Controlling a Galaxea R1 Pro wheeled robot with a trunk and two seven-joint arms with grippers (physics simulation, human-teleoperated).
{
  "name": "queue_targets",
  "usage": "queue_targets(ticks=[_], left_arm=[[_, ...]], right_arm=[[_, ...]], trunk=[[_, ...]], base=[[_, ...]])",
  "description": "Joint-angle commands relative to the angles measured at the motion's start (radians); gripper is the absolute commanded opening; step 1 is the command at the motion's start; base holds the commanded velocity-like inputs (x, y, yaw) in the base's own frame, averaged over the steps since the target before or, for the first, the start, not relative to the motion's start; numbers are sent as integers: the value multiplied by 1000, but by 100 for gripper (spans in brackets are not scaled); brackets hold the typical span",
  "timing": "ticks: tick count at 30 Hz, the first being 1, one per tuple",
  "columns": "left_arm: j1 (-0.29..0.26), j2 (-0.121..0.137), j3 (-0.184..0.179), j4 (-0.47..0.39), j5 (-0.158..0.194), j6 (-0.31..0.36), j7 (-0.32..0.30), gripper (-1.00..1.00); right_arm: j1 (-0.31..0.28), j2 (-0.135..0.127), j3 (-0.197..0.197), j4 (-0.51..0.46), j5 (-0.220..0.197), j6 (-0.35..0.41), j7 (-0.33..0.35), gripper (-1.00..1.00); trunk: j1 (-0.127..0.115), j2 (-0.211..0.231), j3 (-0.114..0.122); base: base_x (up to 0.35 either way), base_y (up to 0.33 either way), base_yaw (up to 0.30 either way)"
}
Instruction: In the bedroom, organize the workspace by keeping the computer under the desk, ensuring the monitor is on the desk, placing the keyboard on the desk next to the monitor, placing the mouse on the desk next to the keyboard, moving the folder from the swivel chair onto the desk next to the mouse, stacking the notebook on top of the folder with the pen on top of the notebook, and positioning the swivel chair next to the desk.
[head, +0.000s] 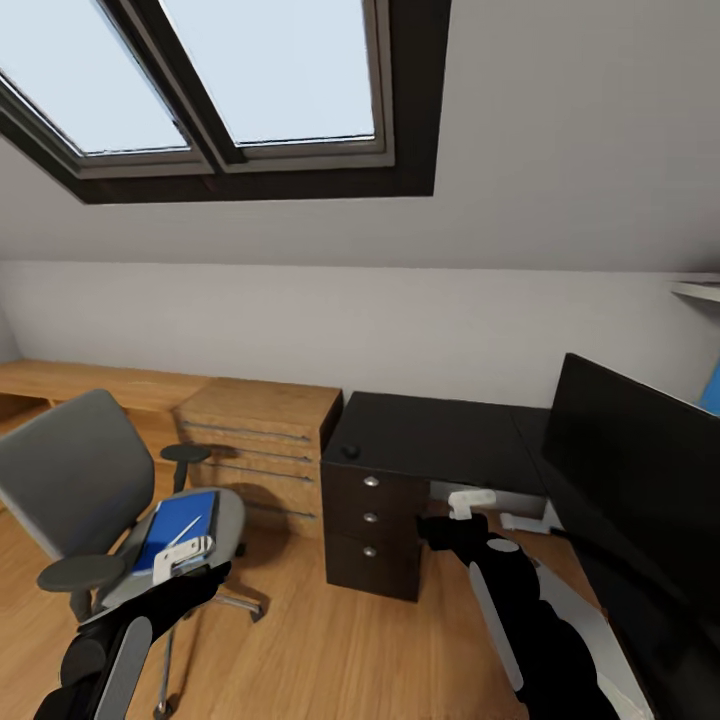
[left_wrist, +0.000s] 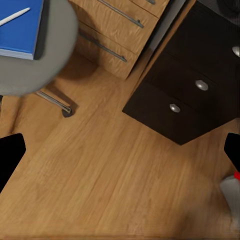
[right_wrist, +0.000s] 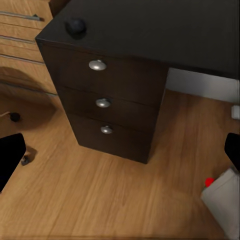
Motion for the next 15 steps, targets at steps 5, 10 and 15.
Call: queue_targets(ticks=[5, 10, 15], left_arm=[[-1, -1, 0, -1, 10, 5, 9, 100], [0, -1, 0, -1, 10, 5, 10, 100], [0, -1, 0, -1, 10, 5, 10, 100]], right_arm=[[-1, 0, 1, -1, 2, 6, -2, 100], [-1, 0, 1, 0, 2, 6, -2, 100], [-1, 0, 2, 0, 1, 5, -2, 100]], trunk=[[0, -1, -1], [0, -1, -1], [0, -1, -1]], base=[[-56, 24, -258], [-236, 39, -210], [-315, 83, -59]])
